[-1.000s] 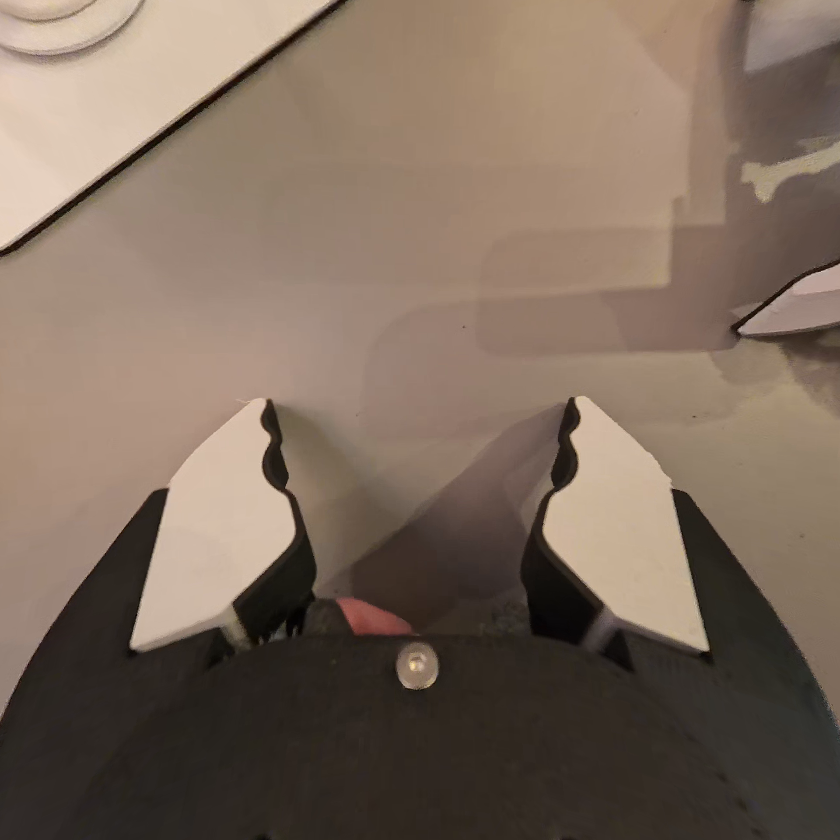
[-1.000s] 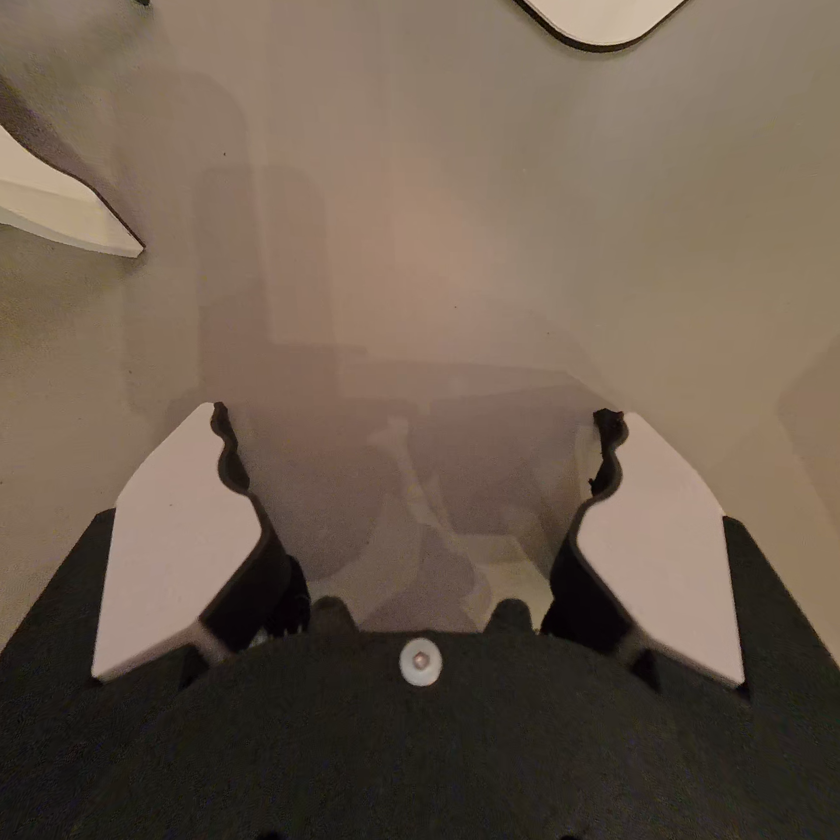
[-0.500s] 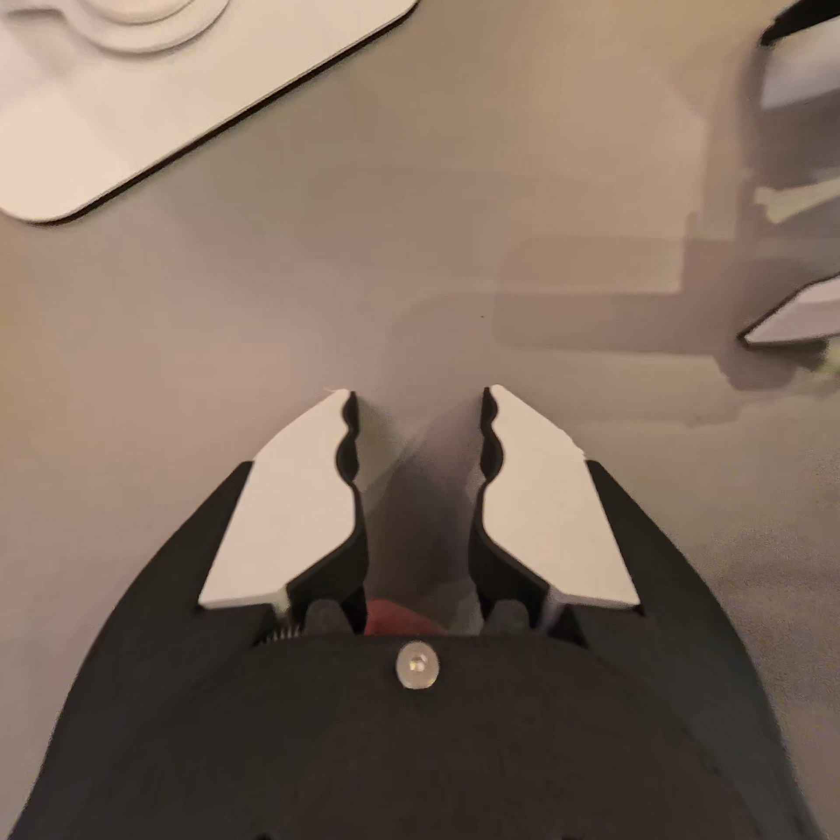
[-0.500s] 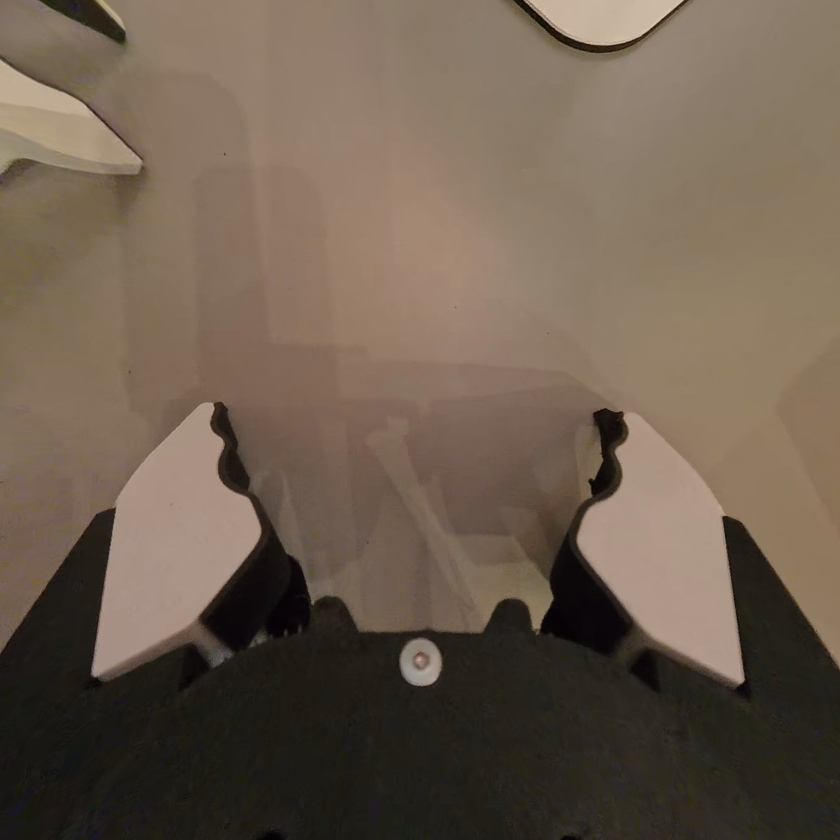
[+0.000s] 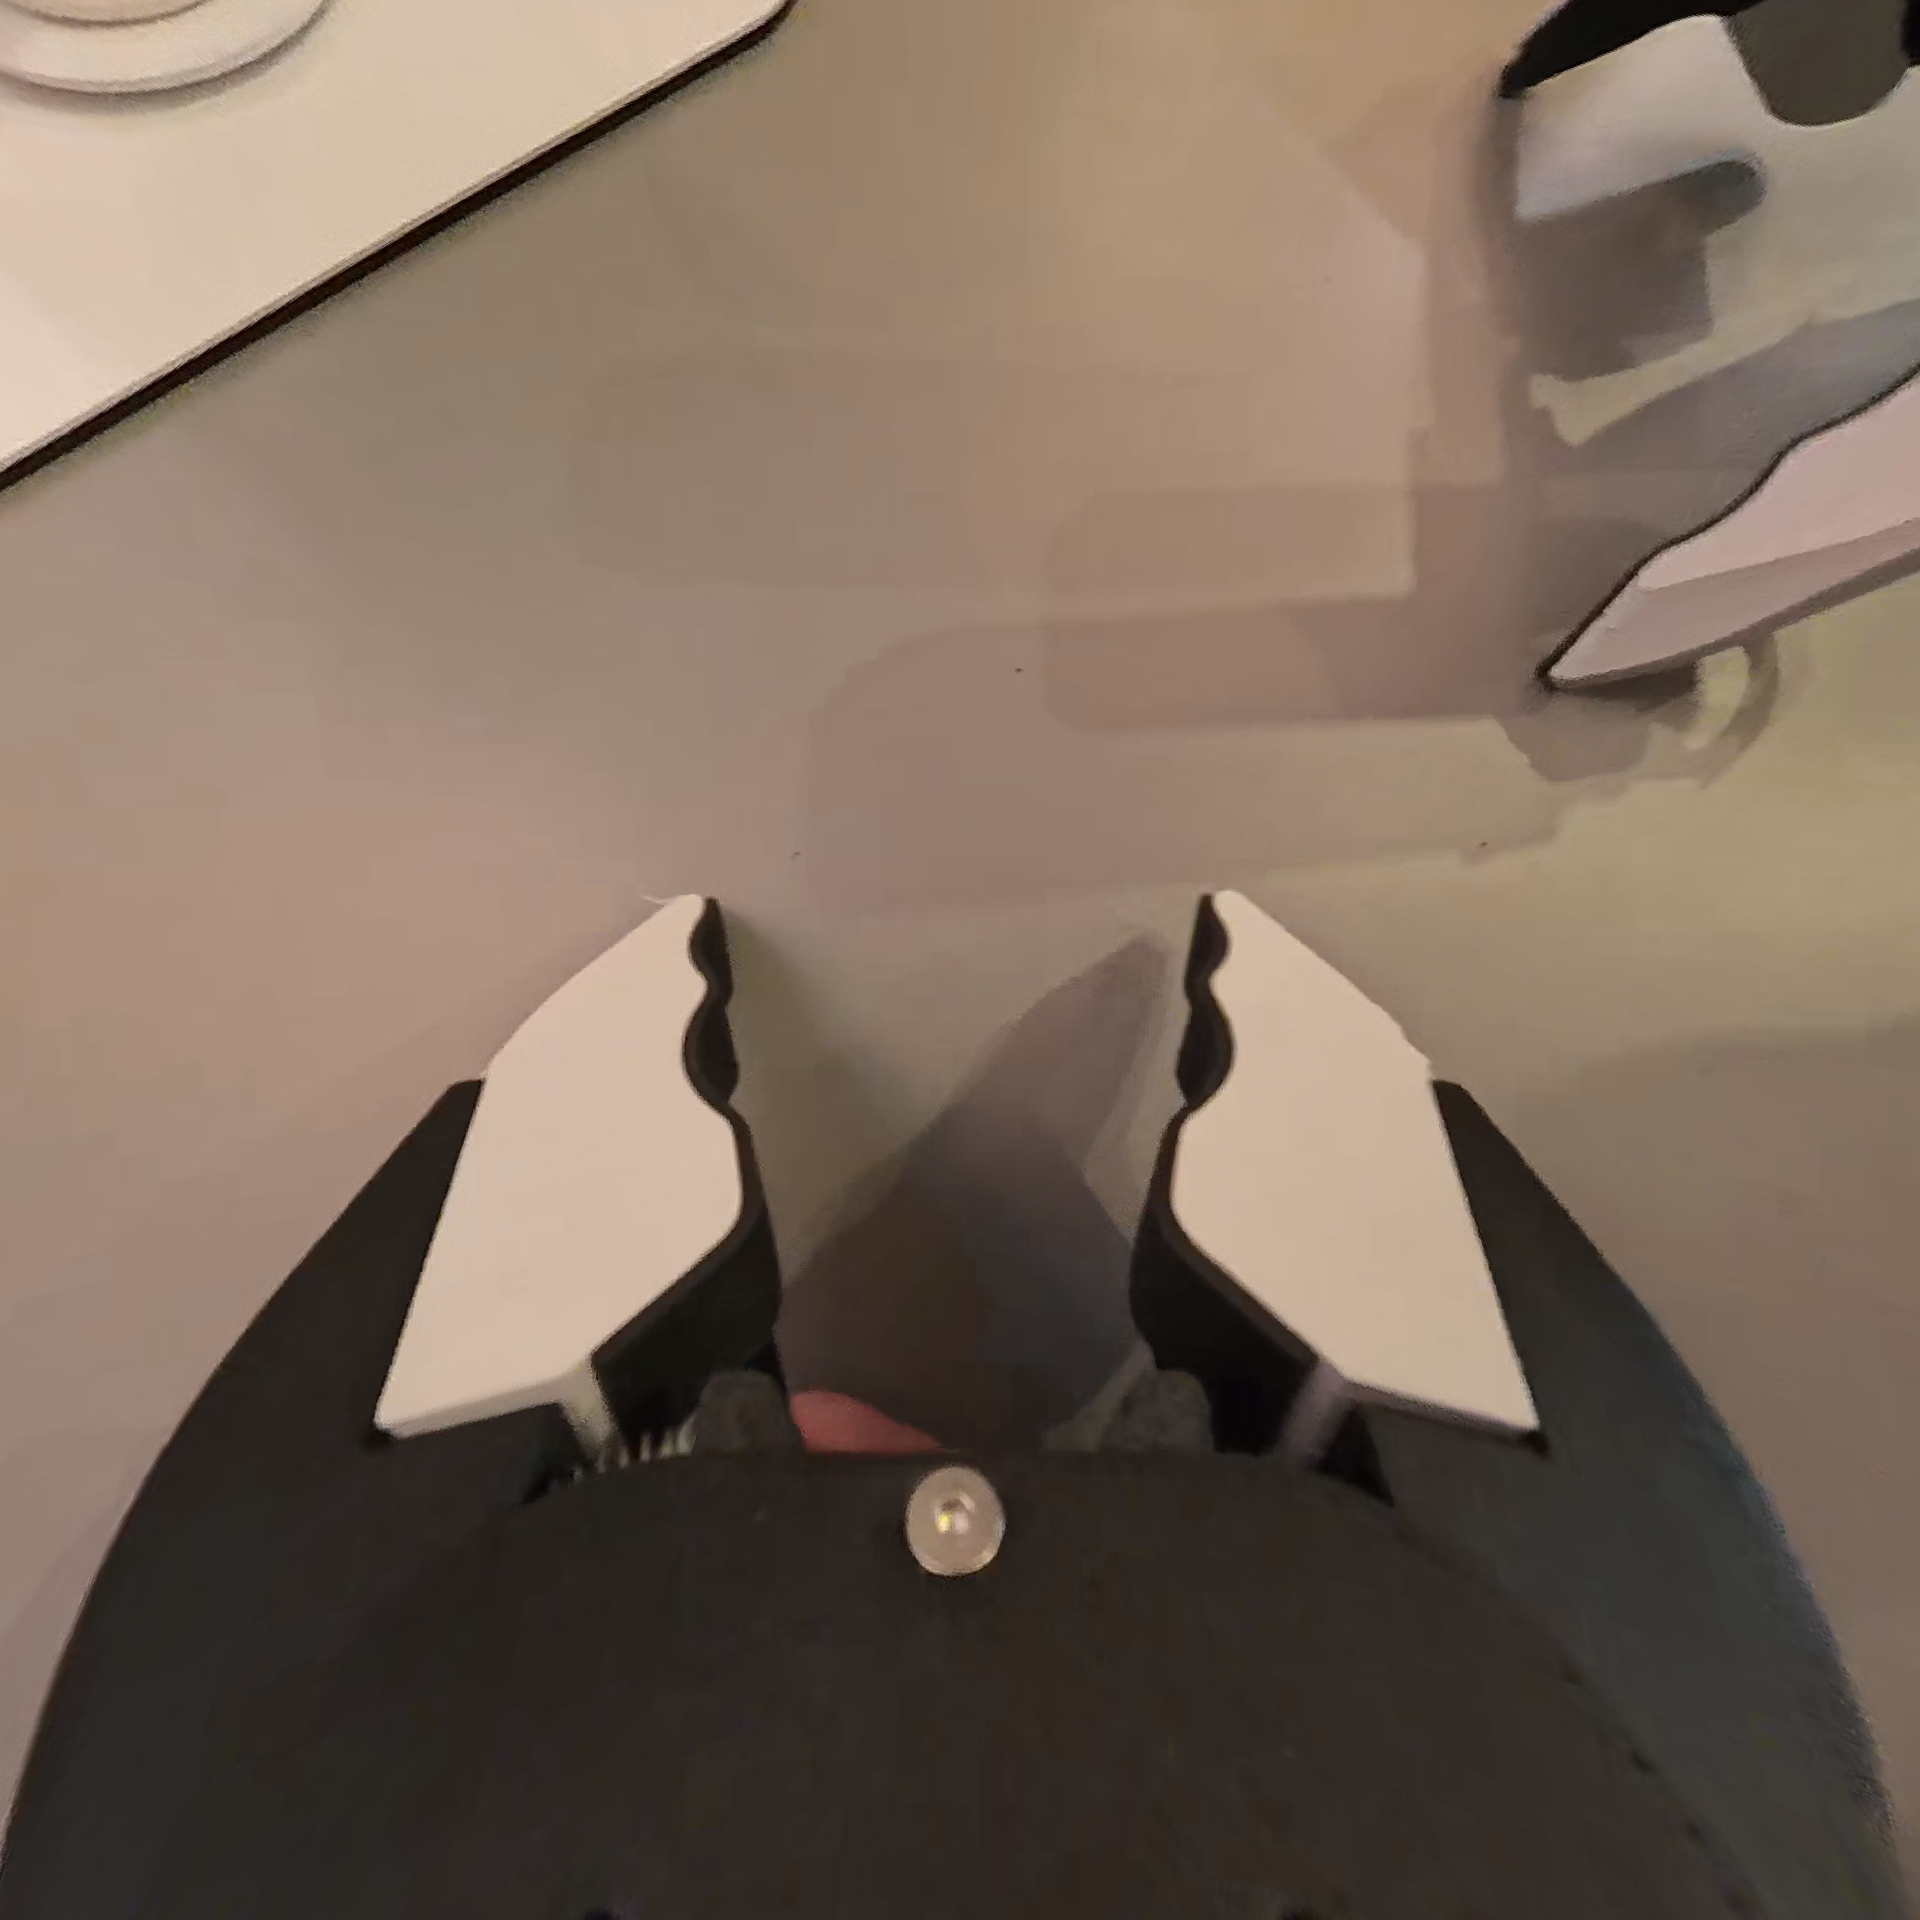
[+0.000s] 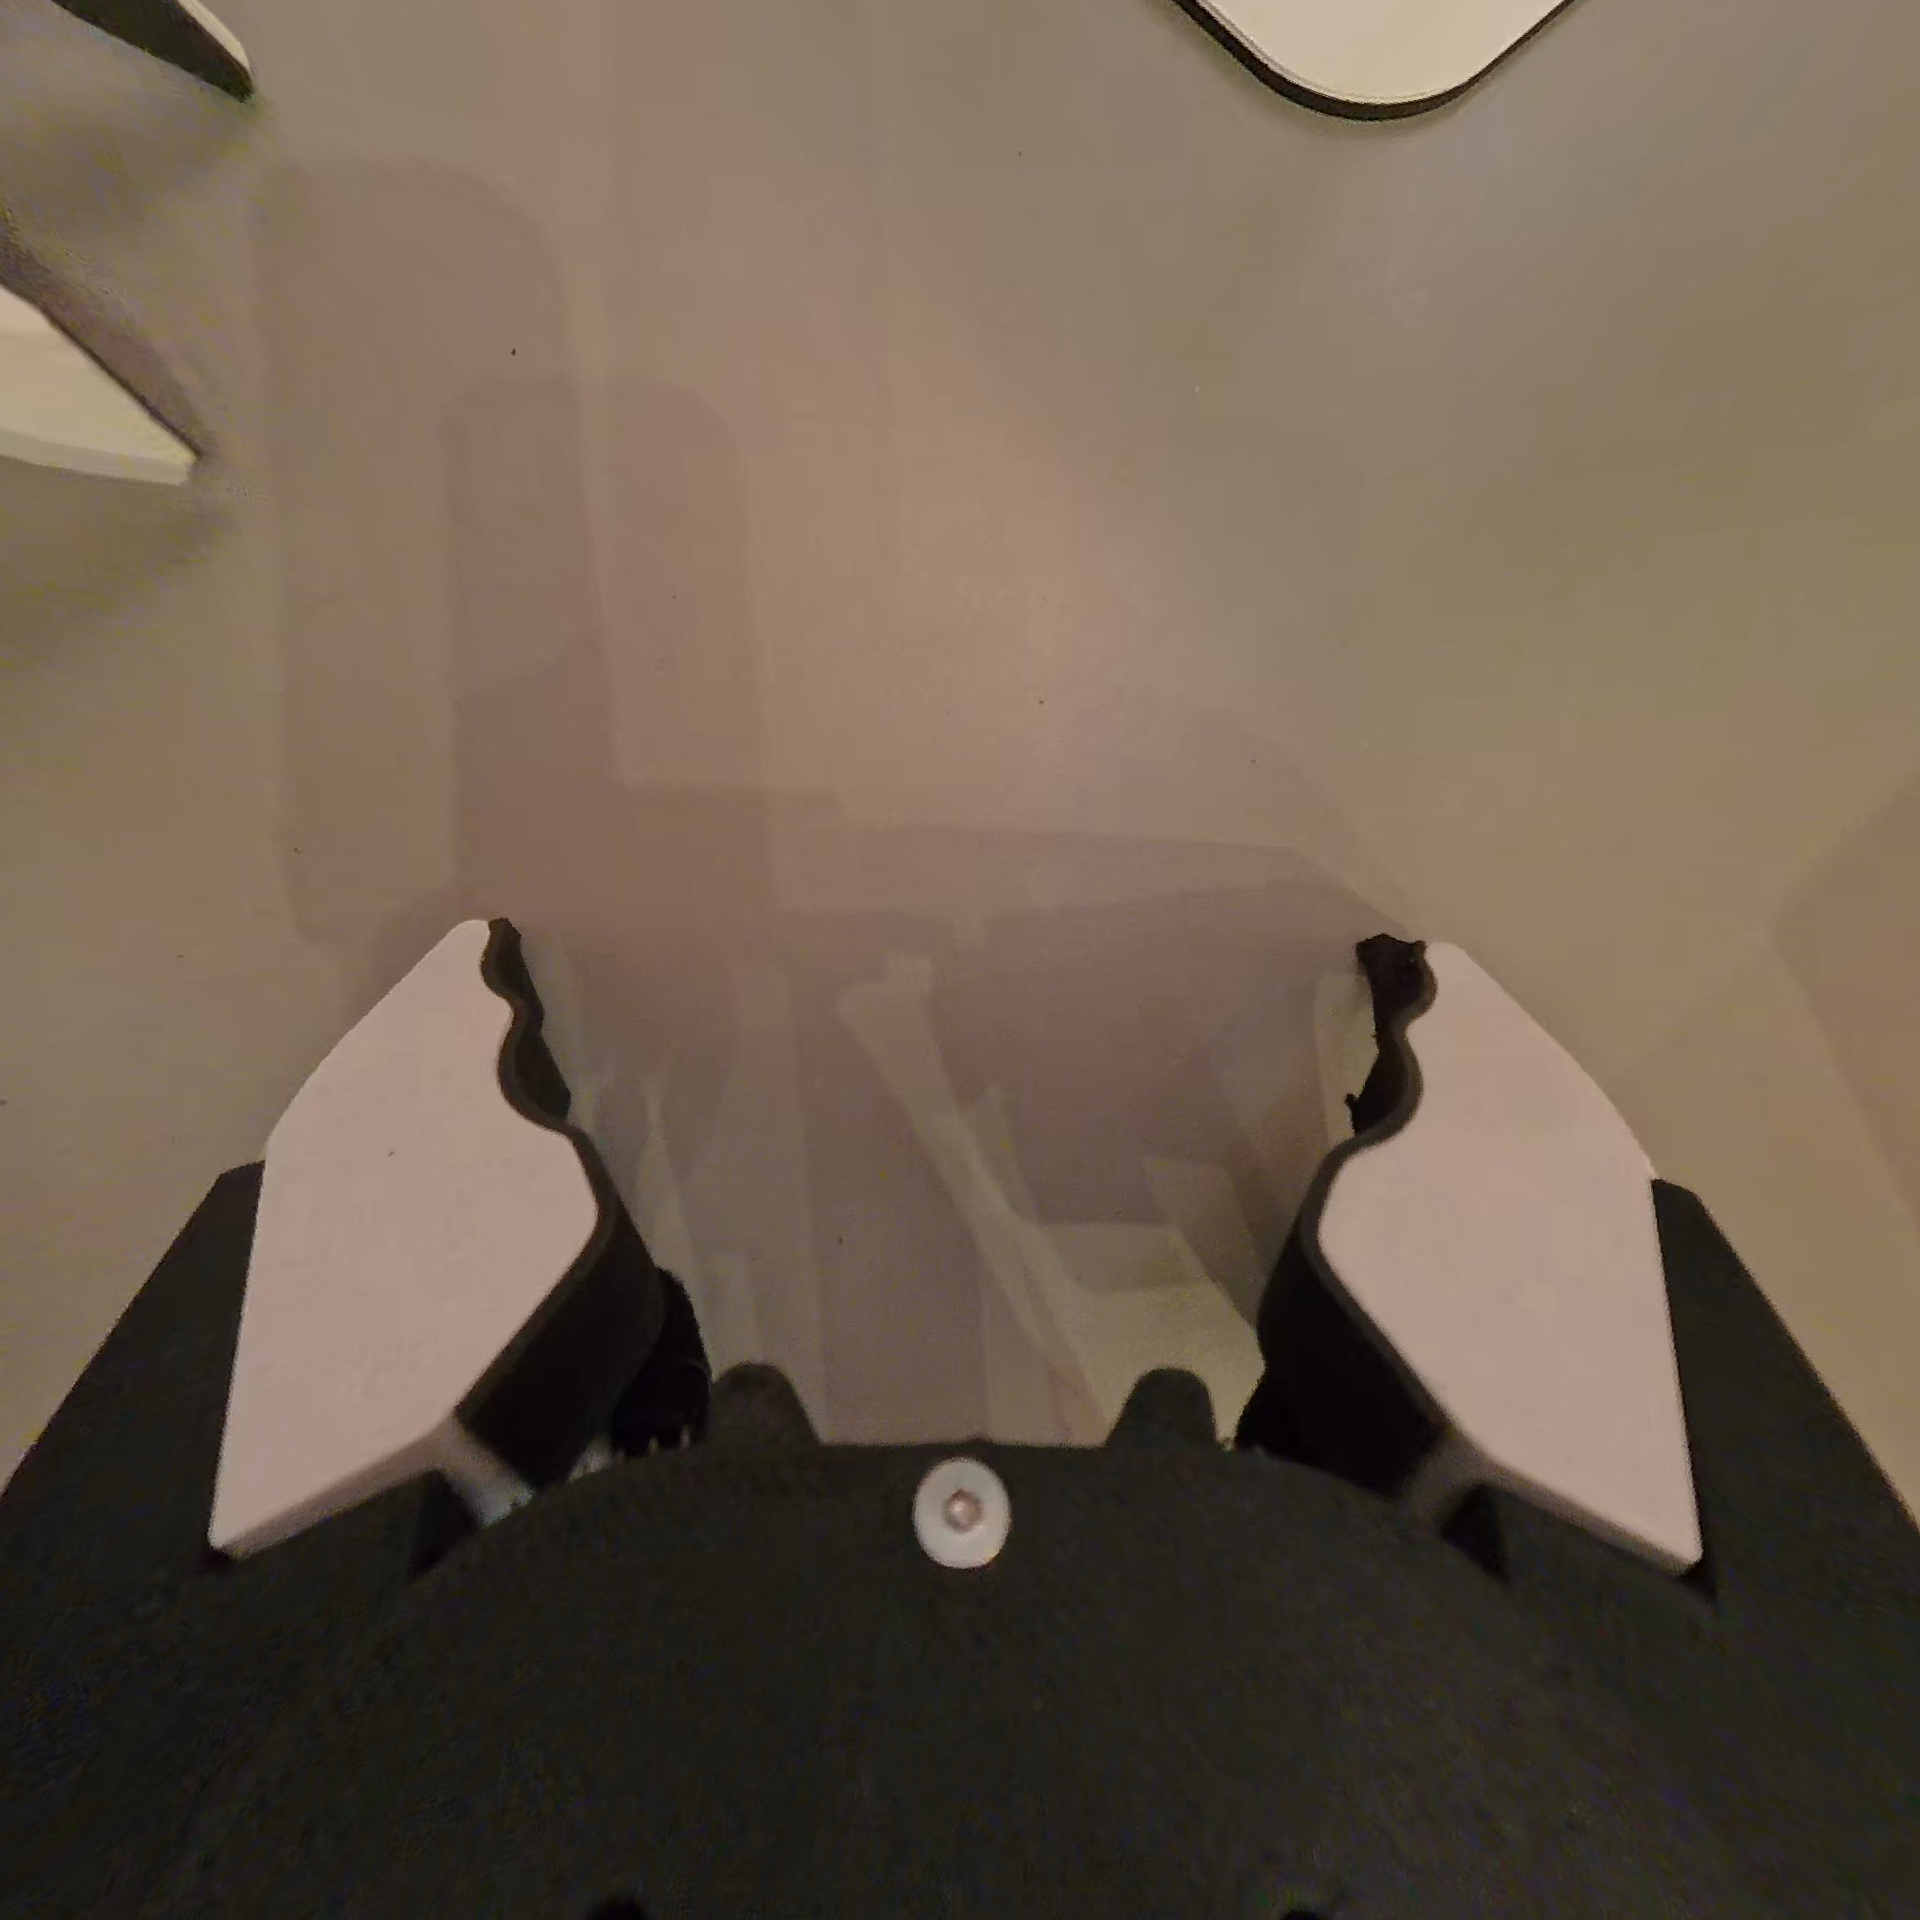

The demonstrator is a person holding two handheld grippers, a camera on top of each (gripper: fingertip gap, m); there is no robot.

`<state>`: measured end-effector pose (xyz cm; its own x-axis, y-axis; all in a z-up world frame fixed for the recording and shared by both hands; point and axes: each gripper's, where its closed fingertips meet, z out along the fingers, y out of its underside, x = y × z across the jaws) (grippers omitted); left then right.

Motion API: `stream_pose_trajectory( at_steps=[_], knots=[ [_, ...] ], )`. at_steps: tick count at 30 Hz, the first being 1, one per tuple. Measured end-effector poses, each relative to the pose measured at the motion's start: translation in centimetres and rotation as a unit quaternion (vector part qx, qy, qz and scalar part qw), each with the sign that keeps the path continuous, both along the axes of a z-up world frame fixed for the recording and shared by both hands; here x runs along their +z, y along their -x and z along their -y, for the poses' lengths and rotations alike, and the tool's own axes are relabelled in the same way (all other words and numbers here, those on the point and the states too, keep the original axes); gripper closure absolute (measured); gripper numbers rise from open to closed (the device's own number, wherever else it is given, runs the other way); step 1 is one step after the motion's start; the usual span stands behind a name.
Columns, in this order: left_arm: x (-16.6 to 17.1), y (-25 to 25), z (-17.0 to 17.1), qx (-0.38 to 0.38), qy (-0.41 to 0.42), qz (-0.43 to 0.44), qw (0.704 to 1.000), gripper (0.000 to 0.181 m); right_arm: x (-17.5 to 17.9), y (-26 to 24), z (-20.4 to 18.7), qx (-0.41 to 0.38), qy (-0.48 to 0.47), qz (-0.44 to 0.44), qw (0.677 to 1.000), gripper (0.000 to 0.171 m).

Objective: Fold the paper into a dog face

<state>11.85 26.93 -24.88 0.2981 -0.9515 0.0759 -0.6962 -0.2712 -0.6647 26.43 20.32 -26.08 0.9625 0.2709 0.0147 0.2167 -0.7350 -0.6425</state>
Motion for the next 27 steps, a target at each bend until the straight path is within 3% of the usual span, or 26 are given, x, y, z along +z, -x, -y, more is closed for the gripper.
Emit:
stream_pose_trajectory(
  at_steps=[4, 12, 25, 27],
  knots=[
    [-0.7, 0.1, -0.8, -0.031, -0.030, -0.032, 0.999, 0.069, 0.0, 0.0, 0.0, 0.000, 0.000, 0.000, 1.000, 0.025],
    [-1.0, 1.0, -1.2, 0.004, -0.030, -0.036, 0.999, 0.052, 0.0, 0.0, 0.0, 0.000, 0.000, 0.000, 1.000, 0.025],
    [-0.9, 1.3, -2.0, 0.050, -0.049, -0.043, 0.997, 0.043, 0.0, 0.0, 0.0, 0.000, 0.000, 0.000, 1.000, 0.025],
    [-0.6, 1.3, -2.3, 0.073, -0.057, -0.038, 0.995, 0.052, 0.0, 0.0, 0.0, 0.000, 0.000, 0.000, 1.000, 0.025]
  ],
)
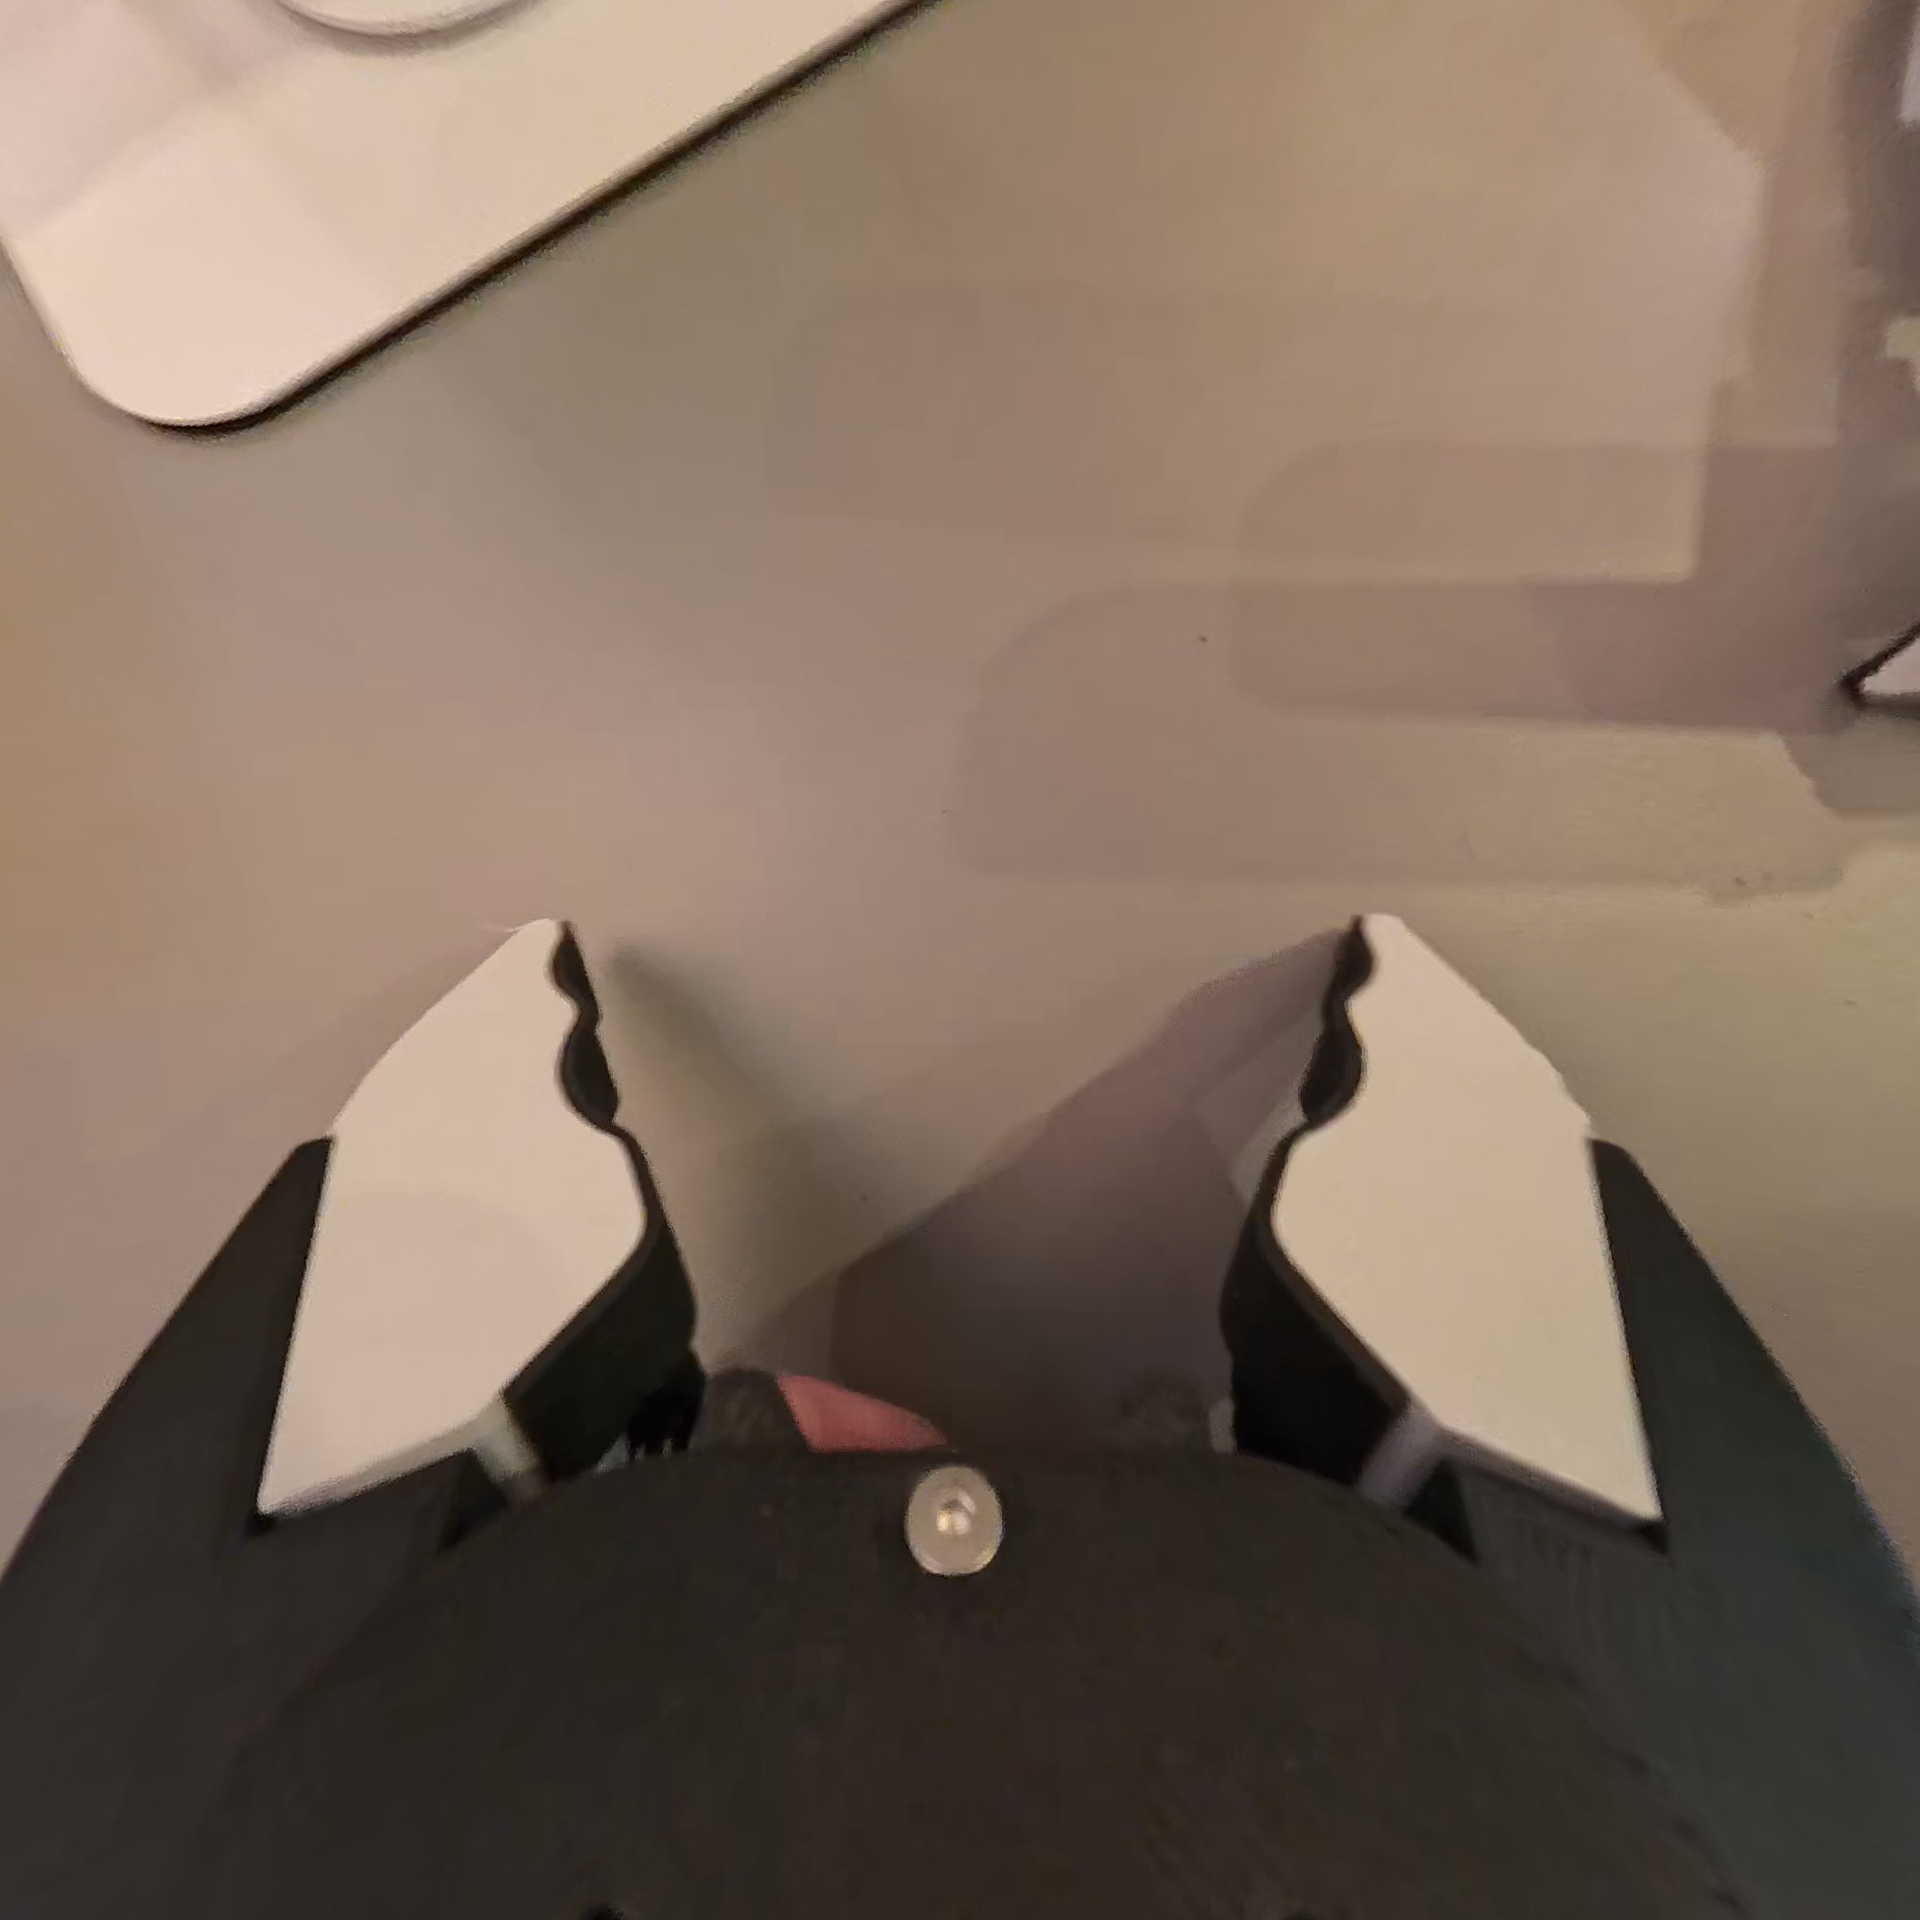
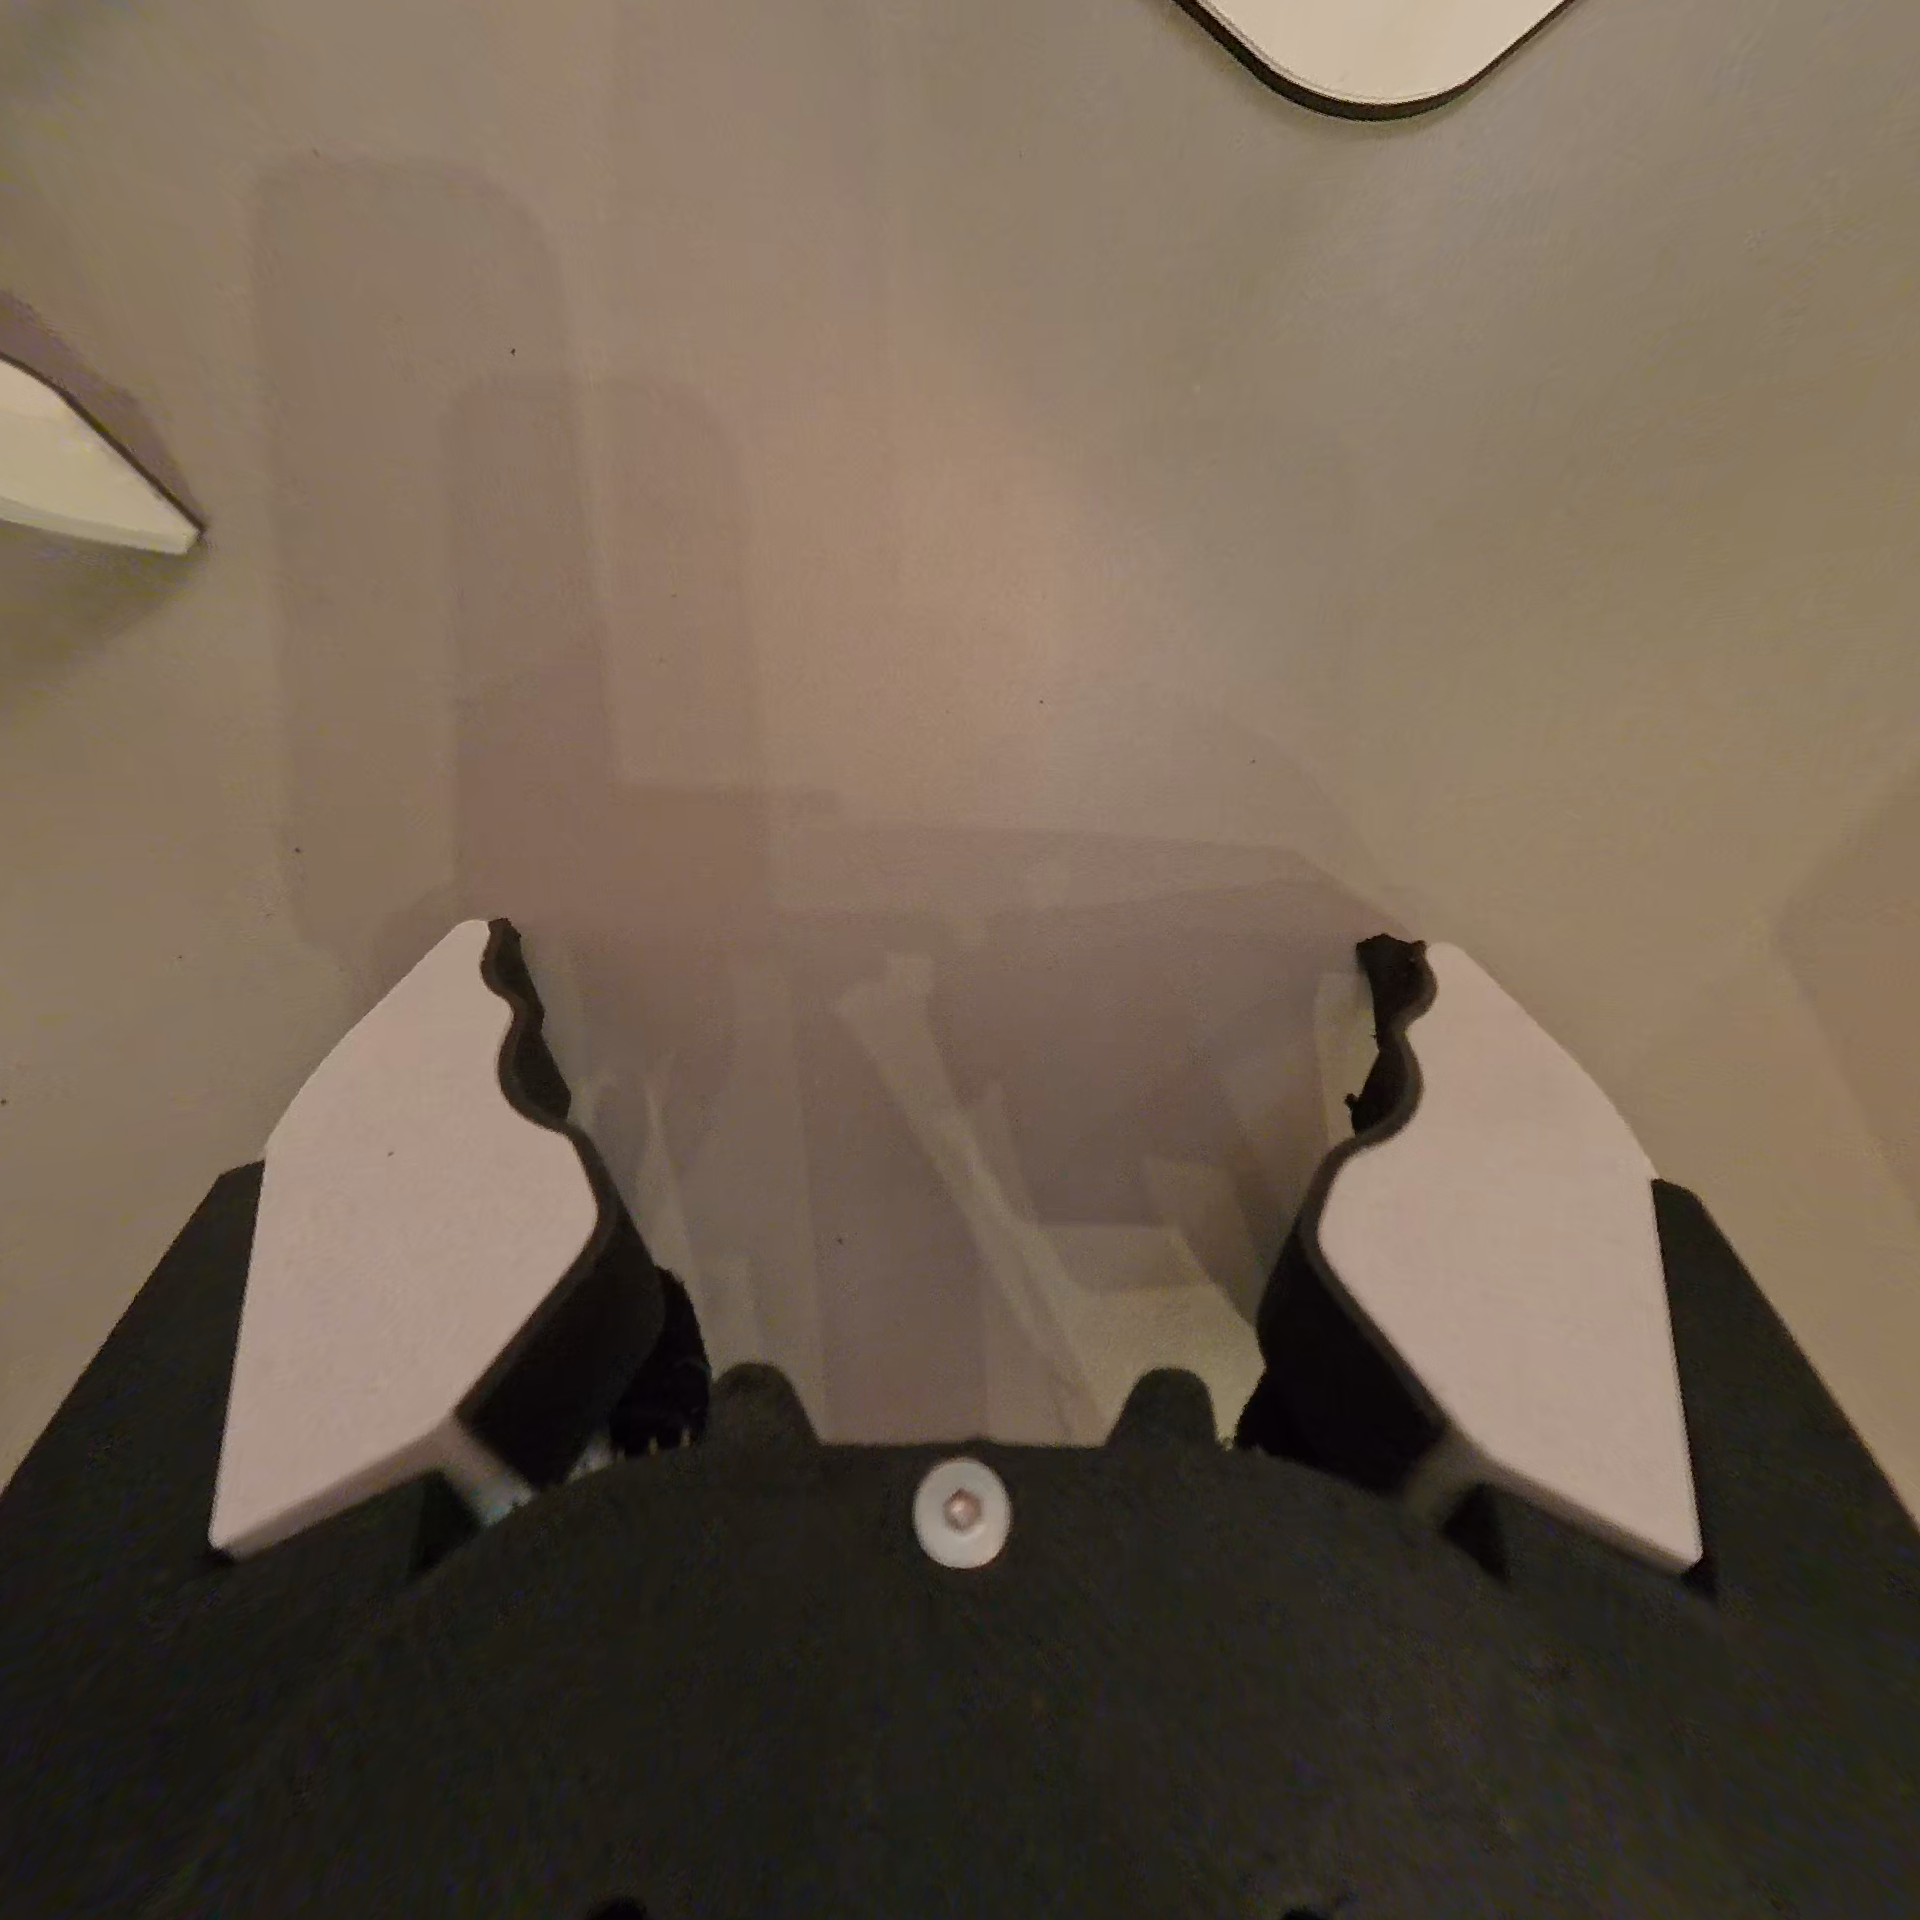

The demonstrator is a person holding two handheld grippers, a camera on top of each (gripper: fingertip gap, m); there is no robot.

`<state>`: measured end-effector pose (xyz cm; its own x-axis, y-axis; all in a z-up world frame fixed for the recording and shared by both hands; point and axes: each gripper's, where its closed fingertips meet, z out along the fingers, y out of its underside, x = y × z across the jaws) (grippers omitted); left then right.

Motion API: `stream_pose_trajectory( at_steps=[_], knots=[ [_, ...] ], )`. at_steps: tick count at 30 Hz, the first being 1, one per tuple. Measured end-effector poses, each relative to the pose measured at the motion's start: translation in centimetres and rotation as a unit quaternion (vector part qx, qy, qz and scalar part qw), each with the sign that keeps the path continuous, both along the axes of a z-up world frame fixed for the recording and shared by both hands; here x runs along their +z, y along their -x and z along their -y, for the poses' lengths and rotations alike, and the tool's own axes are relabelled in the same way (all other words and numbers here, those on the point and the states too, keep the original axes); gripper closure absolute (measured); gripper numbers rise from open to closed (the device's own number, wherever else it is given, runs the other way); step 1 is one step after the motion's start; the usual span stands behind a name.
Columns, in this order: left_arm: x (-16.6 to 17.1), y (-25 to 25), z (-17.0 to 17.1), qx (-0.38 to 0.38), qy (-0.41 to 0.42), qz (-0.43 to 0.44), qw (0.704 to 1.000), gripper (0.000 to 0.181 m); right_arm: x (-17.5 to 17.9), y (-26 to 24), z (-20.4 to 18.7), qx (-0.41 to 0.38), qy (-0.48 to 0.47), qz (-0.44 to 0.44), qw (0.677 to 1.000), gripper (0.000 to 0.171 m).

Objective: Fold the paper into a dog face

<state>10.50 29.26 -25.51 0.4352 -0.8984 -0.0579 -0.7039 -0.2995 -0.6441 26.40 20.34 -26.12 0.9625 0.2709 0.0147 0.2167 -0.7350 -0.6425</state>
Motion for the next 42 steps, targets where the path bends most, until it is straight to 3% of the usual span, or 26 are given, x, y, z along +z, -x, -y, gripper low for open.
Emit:
stream_pose_trajectory(
  at_steps=[2, 7, 10, 12, 13, 16, 20, 24, 26, 42],
  knots=[
    [0.5, 0.2, -0.6, 0.018, -0.029, 0.011, 0.999, 0.072, 0.0, 0.0, 0.0, 0.000, 0.000, 0.000, 1.000, 0.025],
    [0.4, 0.3, 0.0, -0.001, -0.012, 0.000, 1.000, 0.063, 0.0, 0.0, 0.0, 0.000, 0.000, 0.000, 1.000, 0.025],
    [0.0, 0.2, 1.4, -0.033, 0.052, -0.013, 0.998, 0.065, 0.0, 0.0, 0.0, 0.000, 0.000, 0.000, 1.000, 0.025],
    [0.3, 0.3, 0.1, 0.001, 0.025, -0.005, 1.000, 0.101, 0.0, 0.0, 0.0, 0.000, 0.000, 0.000, 1.000, 0.025],
    [0.4, 0.2, -0.2, 0.008, 0.018, 0.003, 1.000, 0.104, 0.0, 0.0, 0.0, 0.000, 0.000, 0.000, 1.000, 0.025],
    [0.2, 0.6, -0.5, 0.015, 0.025, -0.002, 1.000, 0.096, 0.0, 0.0, 0.0, 0.000, 0.000, 0.000, 1.000, 0.025],
    [0.1, 0.7, 0.2, -0.041, 0.029, -0.001, 0.999, 0.086, 0.0, 0.0, 0.0, 0.000, 0.000, 0.000, 1.000, 0.025],
    [-0.2, 0.9, 0.3, -0.049, 0.024, 0.010, 0.998, 0.062, 0.0, 0.0, 0.0, 0.000, 0.000, 0.000, 1.000, 0.025],
    [-0.7, 0.9, 1.1, -0.062, 0.034, -0.009, 0.997, 0.035, 0.0, 0.0, 0.0, 0.000, 0.000, 0.000, 1.000, 0.025],
    [-0.6, 1.3, 1.2, -0.033, 0.029, -0.009, 0.999, 0.036, 0.0, 0.0, 0.0, 0.000, 0.000, 0.000, 1.000, 0.025]
  ],
)
